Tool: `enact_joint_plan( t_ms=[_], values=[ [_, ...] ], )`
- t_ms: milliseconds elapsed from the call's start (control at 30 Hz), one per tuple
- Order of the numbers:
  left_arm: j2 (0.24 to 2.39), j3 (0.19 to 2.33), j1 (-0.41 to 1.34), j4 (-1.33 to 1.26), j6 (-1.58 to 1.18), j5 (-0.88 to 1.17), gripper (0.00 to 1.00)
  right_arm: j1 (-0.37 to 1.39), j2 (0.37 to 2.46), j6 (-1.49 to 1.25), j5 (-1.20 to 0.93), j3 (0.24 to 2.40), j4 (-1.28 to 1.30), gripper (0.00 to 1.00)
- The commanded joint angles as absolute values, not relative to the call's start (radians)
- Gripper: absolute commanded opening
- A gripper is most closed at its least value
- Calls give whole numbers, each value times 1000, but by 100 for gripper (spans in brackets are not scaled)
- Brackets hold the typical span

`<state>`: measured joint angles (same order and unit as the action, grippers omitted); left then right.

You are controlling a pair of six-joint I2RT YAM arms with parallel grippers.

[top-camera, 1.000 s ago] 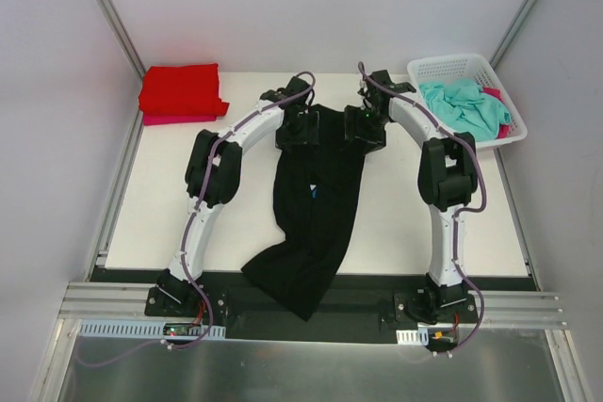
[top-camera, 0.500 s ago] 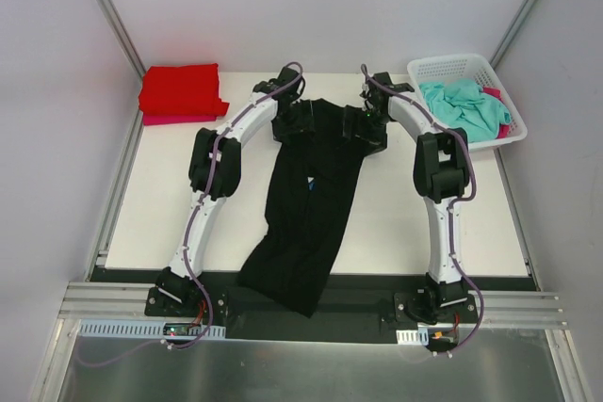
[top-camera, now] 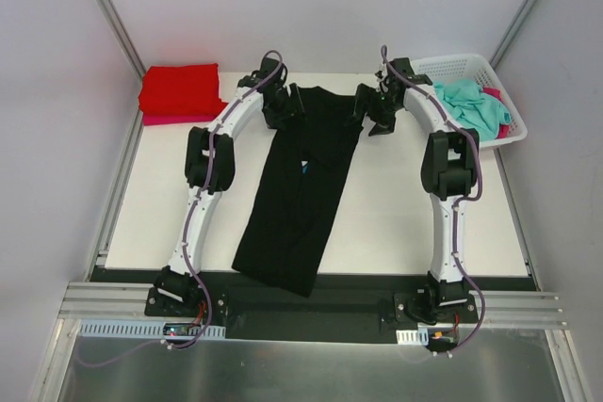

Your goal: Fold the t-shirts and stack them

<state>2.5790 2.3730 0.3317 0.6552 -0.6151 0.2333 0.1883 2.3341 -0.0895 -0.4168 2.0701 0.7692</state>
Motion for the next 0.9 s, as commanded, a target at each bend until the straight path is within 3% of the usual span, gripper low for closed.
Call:
enact_joint_plan(
  t_ms=[0,133,300,500,867],
  values=[
    [2615,2338,311,658,-600,173,75,183,2355,-112,-476,2120,761,96],
    [2521,2242,301,658,-571,144,77,190,2284,-92,-425,2043,759,96],
    [2325,2100,301,742,-477,81,89,195,2240,-75,-405,1957,775,96],
    [2116,1812,301,793,-468,29,94,173,2217,-95,-437,1928,698,96],
    [1977,1589,304,776,-491,-6,99,187,2220,-123,-495,1925,687,96]
  ],
)
